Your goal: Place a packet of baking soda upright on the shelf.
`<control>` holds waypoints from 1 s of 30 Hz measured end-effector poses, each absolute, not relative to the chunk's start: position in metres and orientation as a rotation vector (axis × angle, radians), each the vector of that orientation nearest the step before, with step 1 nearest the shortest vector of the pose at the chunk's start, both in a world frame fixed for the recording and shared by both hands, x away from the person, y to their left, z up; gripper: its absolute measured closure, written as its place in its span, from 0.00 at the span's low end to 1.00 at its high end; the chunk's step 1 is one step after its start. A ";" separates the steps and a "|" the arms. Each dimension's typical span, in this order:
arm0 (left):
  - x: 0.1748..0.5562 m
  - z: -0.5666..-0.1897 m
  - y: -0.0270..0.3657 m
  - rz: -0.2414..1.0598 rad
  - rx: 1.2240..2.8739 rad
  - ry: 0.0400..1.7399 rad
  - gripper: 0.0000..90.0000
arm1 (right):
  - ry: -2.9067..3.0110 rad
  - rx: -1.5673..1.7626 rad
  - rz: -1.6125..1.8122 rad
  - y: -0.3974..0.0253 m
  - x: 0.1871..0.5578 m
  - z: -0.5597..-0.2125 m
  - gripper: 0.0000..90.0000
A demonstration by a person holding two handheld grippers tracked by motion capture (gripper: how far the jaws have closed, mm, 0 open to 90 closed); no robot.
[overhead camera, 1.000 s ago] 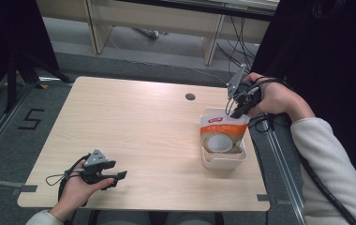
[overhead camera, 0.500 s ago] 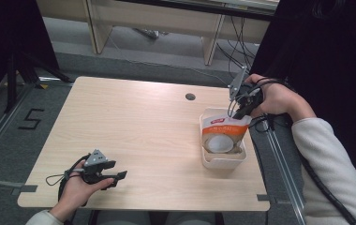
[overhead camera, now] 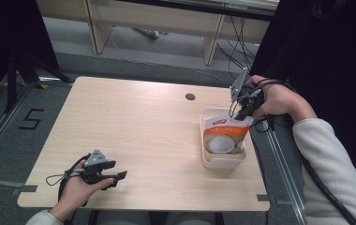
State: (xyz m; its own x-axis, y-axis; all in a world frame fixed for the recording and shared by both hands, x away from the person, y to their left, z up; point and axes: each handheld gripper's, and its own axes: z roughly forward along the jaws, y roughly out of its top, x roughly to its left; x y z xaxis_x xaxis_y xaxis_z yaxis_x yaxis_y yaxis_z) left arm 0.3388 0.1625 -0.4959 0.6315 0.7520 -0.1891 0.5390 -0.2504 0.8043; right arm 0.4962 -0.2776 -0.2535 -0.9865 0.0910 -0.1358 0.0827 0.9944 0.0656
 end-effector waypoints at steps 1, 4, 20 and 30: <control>0.339 -0.496 0.163 0.291 1.931 1.020 0.40 | 2.998 0.131 0.090 -0.278 0.496 -0.254 1.00; 0.339 -0.496 0.163 0.290 1.931 1.020 0.40 | 2.996 0.113 0.084 -0.278 0.497 -0.256 1.00; 0.339 -0.496 0.163 0.295 1.956 1.007 0.40 | 2.983 0.246 0.148 -0.275 0.496 -0.255 0.76; 0.339 -0.496 0.163 0.291 1.945 1.012 0.40 | 2.992 0.264 0.217 -0.249 0.486 -0.261 0.68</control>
State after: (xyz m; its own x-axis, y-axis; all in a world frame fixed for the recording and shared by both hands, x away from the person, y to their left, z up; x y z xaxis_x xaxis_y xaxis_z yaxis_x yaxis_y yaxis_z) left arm 0.3388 0.1629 -0.4956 0.6381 0.7482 -0.1817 0.5373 -0.2637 0.8011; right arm 0.4862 -0.2494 -0.2607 -0.9762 0.1831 -0.1163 0.1644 0.9743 0.1541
